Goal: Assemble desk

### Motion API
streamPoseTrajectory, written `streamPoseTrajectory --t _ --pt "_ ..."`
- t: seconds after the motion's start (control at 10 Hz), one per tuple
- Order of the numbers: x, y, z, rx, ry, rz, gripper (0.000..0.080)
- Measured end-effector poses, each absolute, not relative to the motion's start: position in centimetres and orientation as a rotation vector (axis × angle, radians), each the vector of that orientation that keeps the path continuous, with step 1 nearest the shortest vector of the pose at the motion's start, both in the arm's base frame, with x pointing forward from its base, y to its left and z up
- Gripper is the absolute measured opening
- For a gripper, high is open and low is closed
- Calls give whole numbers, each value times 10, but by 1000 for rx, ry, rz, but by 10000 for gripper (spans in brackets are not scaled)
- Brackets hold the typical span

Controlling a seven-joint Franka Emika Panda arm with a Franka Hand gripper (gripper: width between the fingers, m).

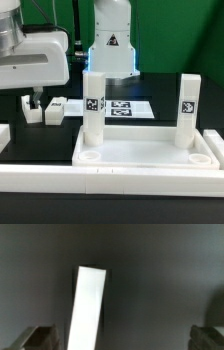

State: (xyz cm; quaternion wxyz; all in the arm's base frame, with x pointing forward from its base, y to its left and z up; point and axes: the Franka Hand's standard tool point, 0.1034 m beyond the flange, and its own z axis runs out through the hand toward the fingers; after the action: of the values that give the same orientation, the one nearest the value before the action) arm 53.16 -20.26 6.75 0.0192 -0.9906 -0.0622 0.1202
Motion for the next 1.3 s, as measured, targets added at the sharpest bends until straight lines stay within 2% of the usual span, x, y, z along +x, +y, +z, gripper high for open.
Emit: streamPoseTrajectory --t 0.3,0.5,0.6,0.7,1.1,1.3 --pt "531 -203 67 -3074 -192 375 649" --pt "523 -203 77 -3014 57 493 649" --pt "508 -199 62 -2990 99 513 649" --pt "488 -192 56 -2935 186 588 649" --pt "493 -185 55 -2941 163 604 649" --pt "477 -178 45 -2920 211 658 649"
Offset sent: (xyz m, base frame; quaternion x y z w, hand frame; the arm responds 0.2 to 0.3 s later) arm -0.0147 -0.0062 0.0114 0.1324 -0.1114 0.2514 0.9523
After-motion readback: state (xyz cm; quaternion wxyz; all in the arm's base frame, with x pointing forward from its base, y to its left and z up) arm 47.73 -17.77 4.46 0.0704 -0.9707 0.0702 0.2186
